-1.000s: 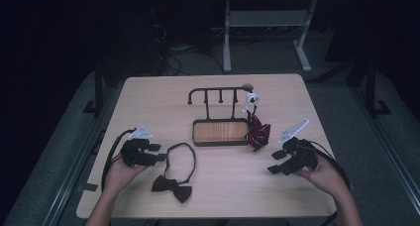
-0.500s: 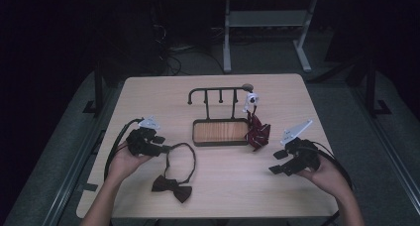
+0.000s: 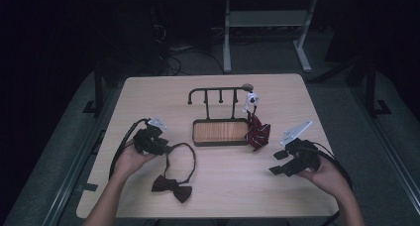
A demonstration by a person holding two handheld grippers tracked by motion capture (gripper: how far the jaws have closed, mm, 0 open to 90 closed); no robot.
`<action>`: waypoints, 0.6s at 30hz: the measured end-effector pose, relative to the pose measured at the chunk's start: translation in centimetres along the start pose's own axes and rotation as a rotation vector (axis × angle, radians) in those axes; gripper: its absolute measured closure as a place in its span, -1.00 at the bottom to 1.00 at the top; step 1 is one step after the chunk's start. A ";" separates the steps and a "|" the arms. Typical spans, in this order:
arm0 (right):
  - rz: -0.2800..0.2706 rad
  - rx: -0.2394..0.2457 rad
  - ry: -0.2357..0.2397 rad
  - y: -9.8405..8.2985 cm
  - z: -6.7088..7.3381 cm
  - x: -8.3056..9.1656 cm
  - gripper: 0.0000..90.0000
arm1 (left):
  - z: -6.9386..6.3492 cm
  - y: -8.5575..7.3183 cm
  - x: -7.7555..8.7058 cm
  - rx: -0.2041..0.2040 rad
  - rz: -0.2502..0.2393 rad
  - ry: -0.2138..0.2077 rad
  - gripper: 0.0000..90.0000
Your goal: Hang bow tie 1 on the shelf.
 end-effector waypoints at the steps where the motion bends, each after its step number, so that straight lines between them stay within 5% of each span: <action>1: 0.000 0.000 0.000 0.0 0.0 0.0 -0.13 | 0.0 0.0 -0.1 0.000 0.005 0.002 0.30; 18: 0.007 0.016 0.001 0.0 0.1 0.1 -0.13 | 0.5 -0.2 -1.3 0.026 0.051 -0.003 0.59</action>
Point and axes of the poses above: each handheld gripper's, and its own axes: x roughly backward along the jaws, y roughly out of its top, z roughly to its left, the point moved 7 cm from there along -x, roughly forward along the jaws, and after that the axes turned 13 degrees about x, right-handed, at the moved point
